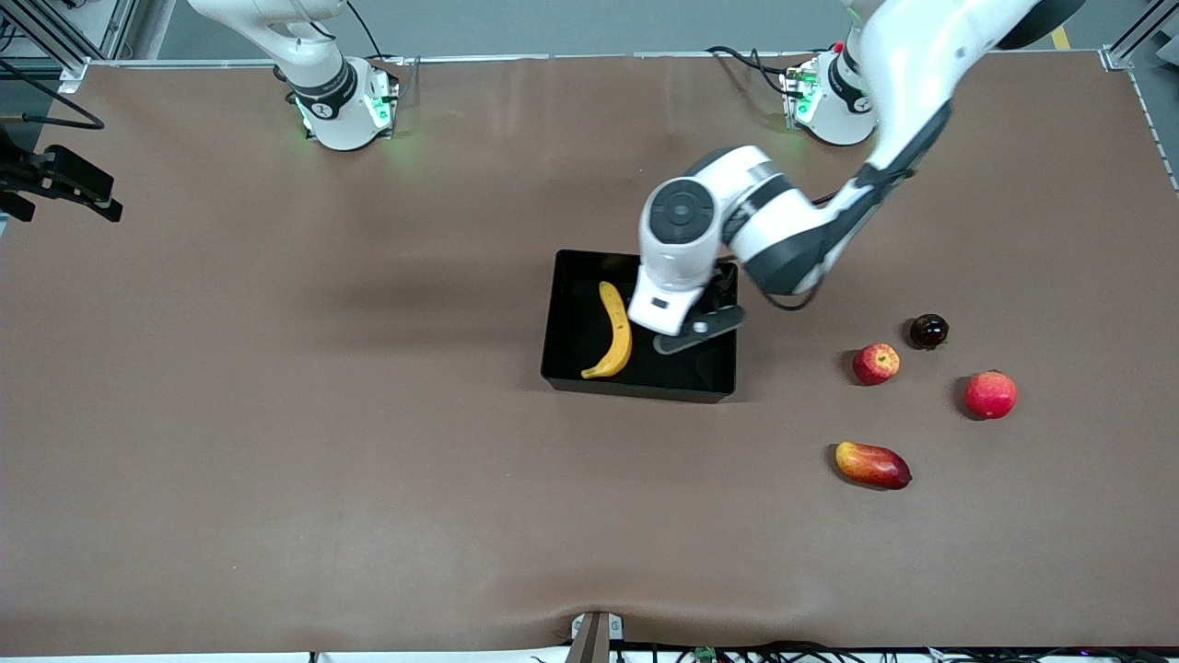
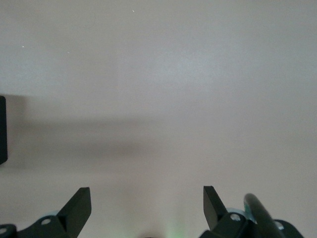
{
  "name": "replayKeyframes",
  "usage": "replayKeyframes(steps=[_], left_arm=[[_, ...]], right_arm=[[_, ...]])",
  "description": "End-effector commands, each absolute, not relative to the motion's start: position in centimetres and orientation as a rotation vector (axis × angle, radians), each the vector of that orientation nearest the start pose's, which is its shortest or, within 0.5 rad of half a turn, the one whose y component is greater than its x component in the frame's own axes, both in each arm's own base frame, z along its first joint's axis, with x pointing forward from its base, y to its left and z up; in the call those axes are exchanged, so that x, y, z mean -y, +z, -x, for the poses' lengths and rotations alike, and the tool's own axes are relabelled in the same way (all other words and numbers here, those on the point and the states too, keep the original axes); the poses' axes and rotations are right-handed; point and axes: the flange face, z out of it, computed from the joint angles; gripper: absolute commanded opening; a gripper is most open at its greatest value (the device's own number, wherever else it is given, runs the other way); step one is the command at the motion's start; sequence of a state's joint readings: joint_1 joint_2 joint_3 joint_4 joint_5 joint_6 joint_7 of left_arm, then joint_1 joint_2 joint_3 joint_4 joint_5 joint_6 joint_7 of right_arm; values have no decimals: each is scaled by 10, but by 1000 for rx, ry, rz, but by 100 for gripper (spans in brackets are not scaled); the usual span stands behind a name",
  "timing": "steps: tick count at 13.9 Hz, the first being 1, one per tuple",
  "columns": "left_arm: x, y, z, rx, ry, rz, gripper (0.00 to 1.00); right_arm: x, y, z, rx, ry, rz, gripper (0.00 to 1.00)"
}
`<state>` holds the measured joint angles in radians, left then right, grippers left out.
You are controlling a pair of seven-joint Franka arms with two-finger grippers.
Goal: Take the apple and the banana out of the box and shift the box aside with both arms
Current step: 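Move the left gripper back into the tray and grasp the banana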
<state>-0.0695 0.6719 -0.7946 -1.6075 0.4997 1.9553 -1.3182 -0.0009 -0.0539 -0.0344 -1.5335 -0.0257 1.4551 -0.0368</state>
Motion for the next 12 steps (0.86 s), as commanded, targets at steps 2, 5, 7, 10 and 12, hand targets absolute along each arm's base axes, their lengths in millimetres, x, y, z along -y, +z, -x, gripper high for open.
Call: replayKeyframes(steps=[2,5,7,10,12], left_arm=[[468,274,-511,369,6,3041,100],[499,236,-505,186,20,3046,100],[505,223,-505,65,34,3086,100],[518,197,-495,8,38,3135,100],[523,186,-487,-18,50,3134,100]], right_arm=[[25,664,-526,-28,41,3176,100],[24,663,-526,-26,43,3176,100],[24,664,-526,-21,38,3176,100],[25,664,-526,-21,38,3176,100],[24,661,-529,-9,51,3176,100]])
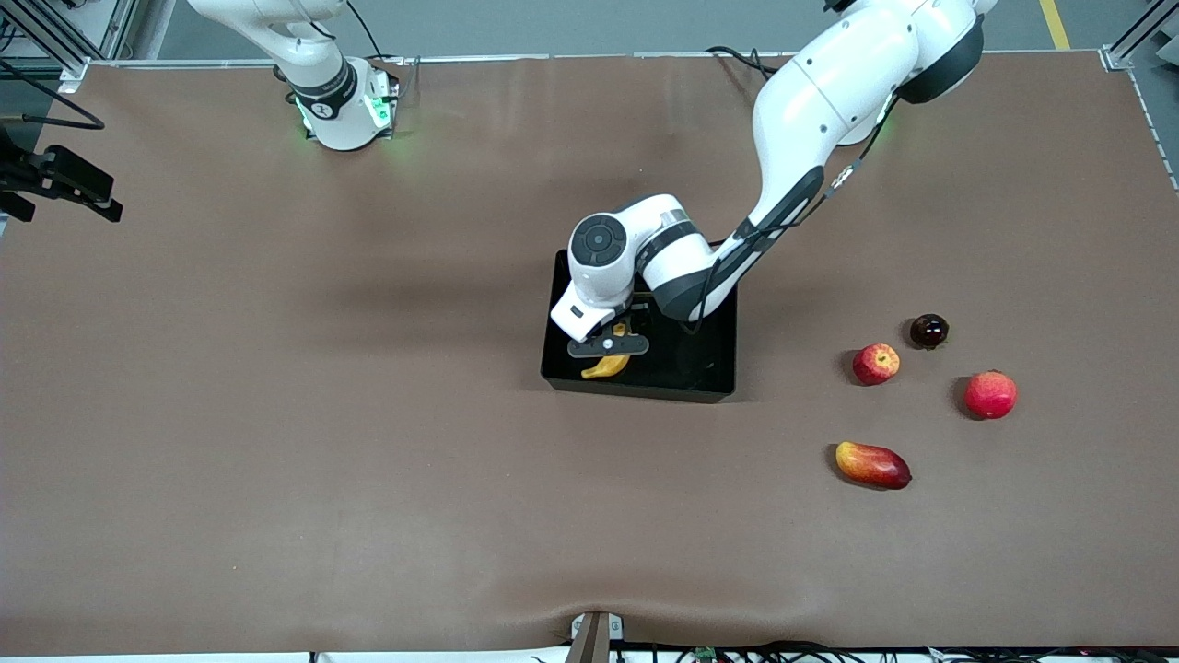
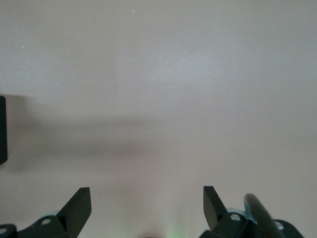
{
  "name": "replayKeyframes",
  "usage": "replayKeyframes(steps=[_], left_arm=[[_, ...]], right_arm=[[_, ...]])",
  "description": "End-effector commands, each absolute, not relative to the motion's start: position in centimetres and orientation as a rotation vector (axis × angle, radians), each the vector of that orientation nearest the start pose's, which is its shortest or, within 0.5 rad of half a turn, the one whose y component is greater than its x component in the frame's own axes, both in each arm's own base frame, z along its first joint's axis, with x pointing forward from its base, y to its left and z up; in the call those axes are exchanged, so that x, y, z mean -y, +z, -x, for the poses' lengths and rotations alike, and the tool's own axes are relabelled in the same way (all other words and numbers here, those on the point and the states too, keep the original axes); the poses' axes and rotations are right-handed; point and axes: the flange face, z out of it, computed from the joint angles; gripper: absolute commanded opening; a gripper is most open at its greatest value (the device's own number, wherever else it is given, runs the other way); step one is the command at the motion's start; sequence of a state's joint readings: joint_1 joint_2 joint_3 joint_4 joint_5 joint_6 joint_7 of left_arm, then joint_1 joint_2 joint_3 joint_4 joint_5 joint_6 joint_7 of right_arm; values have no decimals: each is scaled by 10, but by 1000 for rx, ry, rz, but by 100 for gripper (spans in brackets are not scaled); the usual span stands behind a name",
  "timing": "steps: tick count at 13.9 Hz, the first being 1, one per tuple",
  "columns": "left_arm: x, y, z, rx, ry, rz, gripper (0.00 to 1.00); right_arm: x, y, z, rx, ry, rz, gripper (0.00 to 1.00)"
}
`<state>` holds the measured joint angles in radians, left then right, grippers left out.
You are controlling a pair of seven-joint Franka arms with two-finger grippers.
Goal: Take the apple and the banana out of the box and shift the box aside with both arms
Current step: 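Move the left gripper back into the tray and grasp the banana, then carry the banana with the left gripper while the right gripper reaches the tray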
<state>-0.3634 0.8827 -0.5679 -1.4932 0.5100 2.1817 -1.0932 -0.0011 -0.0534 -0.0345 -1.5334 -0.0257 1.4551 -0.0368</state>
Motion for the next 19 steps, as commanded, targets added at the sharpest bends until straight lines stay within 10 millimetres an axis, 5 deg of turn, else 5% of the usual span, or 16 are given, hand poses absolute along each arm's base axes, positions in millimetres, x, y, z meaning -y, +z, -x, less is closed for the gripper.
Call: replayKeyframes(steps=[1,3,5,8,10,13,15,17,19], left_arm=[[522,178,-485,-19,67,3128,87],[527,169,-478,-73,62,3115,54],[532,171,-474,-143,35,3107,2],[533,199,-478,-169,-10,3097,0],[533,239,-477,-177,-37,3062,0],[523,303,-481,-165,-41,3061,0],[492,350,-503,-149,-16,3076,0],[435,394,-541,-102,15,3123,0],[366,418,-578,36,80,3143,0]], right_arm=[[24,660,-530,-9,51,3176,100],[24,659,-531,-13,55,3171,100],[15,651,-536,14,79,3171,100],[5,646,-538,44,93,3171,100],[-2,621,-550,69,171,3168,100],[-17,616,-549,109,217,3175,100],[-23,601,-556,118,257,3156,100],[-51,594,-558,164,269,3109,100],[-83,577,-564,227,301,3055,100]])
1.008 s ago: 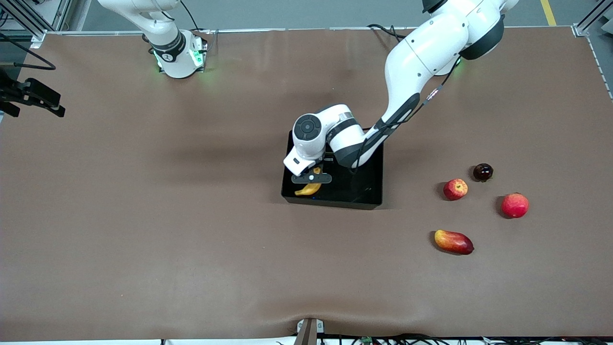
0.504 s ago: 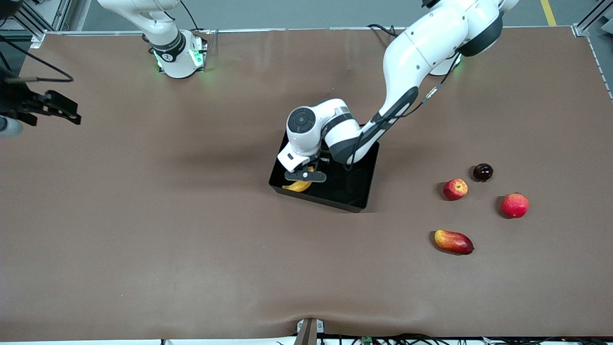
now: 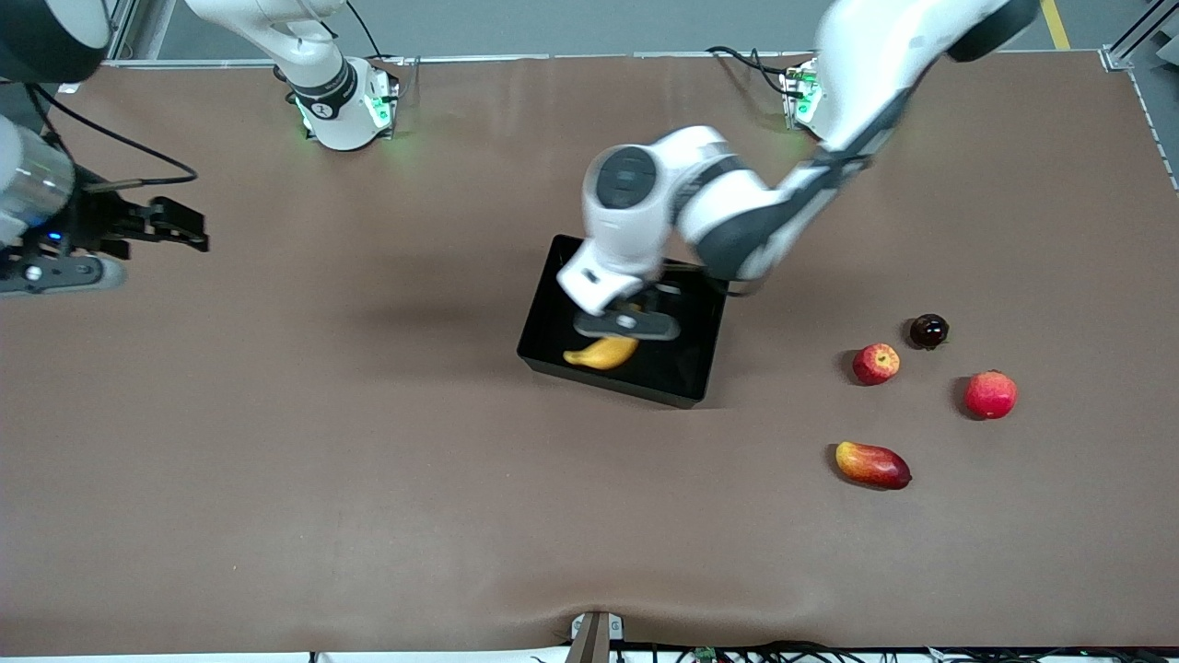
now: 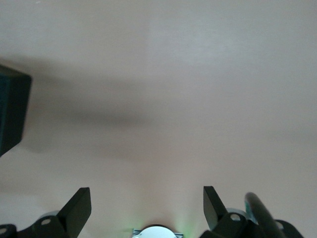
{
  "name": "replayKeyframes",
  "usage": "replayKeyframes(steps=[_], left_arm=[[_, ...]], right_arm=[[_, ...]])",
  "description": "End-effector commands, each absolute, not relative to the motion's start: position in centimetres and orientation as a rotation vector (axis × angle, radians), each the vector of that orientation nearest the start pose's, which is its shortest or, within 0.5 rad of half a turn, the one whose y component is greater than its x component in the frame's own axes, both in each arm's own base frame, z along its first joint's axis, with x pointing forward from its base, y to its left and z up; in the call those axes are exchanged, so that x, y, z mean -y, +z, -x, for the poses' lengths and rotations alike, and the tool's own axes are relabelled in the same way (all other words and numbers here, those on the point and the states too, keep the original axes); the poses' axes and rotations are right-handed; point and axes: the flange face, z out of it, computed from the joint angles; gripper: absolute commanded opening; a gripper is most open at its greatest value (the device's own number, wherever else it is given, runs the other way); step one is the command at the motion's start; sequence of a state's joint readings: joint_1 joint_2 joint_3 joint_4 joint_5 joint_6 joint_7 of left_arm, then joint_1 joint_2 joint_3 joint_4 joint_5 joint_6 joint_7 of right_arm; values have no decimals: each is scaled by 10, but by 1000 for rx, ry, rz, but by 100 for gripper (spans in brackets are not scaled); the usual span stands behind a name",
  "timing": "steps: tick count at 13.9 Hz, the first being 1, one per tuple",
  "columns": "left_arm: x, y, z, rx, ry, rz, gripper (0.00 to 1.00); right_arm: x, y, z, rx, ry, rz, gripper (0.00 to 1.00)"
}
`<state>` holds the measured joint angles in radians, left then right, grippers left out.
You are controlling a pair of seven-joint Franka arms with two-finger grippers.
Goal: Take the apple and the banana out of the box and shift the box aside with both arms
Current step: 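Carry the banana with the left gripper while the right gripper reaches the tray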
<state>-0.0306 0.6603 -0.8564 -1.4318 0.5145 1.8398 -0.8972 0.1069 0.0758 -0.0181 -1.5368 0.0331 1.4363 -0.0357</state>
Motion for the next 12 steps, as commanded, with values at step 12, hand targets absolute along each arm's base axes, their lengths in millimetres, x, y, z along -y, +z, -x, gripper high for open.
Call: replayKeyframes(steps=[12], left_arm=[[19,364,-693,632,96,3030,0]], right_arm=[[-333,429,-543,-69,294,3085,100]])
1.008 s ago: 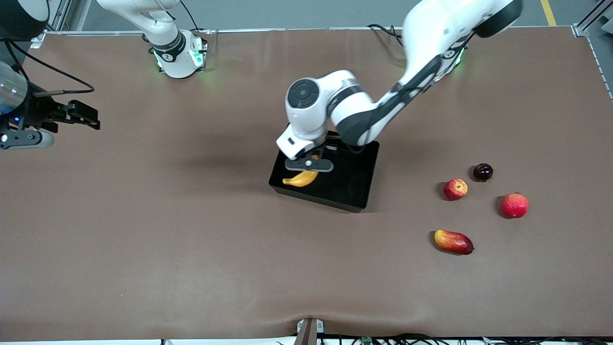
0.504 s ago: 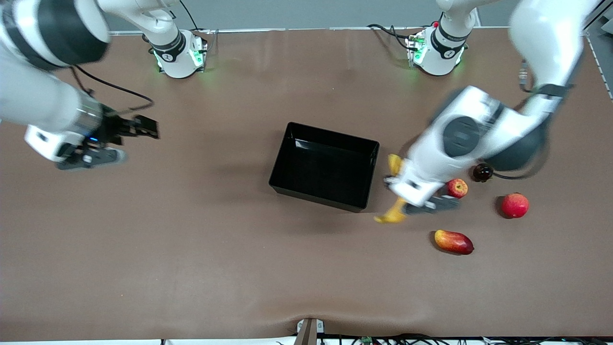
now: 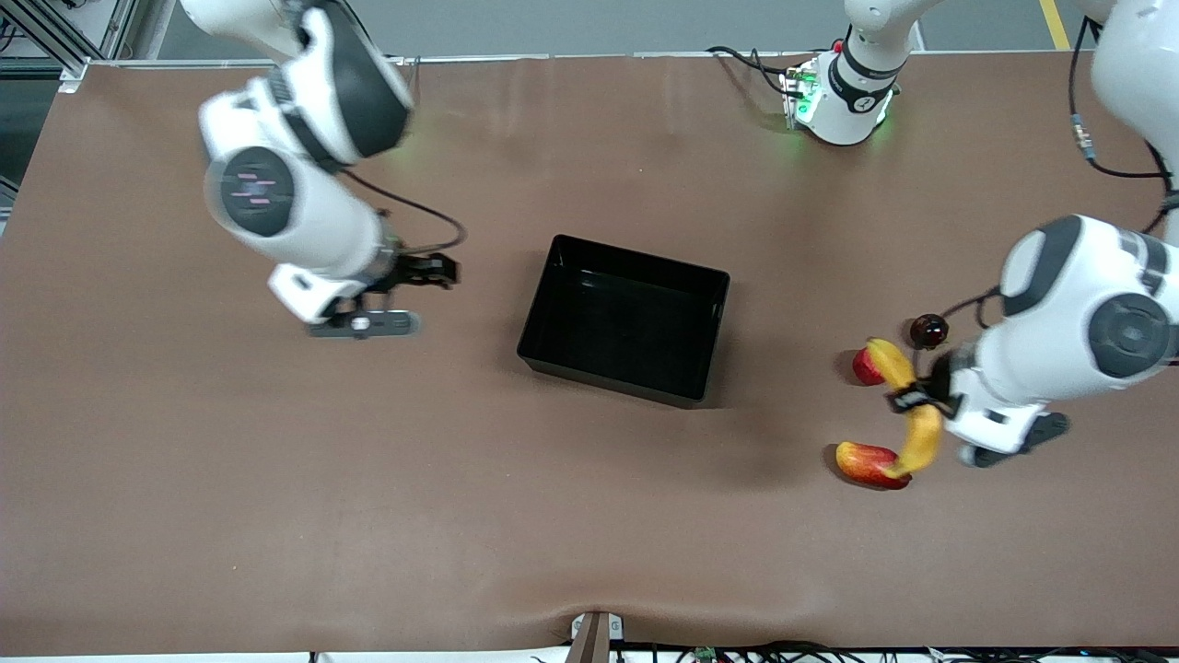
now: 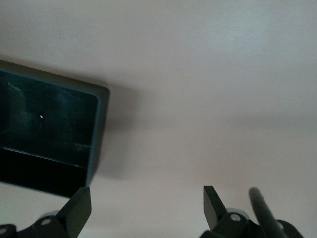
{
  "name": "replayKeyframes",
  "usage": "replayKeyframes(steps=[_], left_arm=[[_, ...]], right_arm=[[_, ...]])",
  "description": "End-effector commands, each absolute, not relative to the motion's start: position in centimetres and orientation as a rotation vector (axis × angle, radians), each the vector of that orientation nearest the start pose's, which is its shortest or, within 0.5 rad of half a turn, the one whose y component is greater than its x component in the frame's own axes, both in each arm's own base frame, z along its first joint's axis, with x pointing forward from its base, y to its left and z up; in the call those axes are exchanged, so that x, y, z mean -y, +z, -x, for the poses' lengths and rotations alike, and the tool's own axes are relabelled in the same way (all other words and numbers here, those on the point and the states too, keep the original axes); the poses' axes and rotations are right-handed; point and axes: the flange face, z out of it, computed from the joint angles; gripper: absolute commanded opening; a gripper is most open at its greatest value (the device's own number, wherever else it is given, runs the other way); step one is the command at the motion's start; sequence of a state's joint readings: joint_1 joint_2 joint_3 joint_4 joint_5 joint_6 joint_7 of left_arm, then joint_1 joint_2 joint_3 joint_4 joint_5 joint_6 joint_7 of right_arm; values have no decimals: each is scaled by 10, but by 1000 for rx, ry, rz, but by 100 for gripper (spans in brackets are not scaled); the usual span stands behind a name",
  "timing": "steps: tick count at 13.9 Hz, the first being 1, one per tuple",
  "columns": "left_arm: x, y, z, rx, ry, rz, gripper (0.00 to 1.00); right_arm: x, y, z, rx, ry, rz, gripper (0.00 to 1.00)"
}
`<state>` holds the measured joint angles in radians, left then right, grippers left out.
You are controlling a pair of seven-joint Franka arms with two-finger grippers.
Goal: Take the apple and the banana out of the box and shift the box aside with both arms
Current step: 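Carry the banana with the left gripper while the right gripper reaches the tray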
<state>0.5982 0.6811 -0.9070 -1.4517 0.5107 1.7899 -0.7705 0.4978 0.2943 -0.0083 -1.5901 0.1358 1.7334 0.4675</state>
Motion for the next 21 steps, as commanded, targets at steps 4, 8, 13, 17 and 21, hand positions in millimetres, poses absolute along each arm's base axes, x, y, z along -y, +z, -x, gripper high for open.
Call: replayKeyframes(steps=[4,8,13,17,21], left_arm=[[-47,289,-709,562,35,3015,0],[-88,227,-709,598,30,2980,0],[-86,187,-704,514,62,2952,11],[-78,210,-709,536,35,2974,100],[-26,336,-708,402,-11,2998,100]], right_arm=[[-390,382,-526,-185,275,3100,100],[-416,325,-509,-235,192,3084,100],[-431,261,-484,-315,169,3091,87],[-433,248,-483,-318,168,3094,0],[-426,253,-486,-339,202,3107,0]])
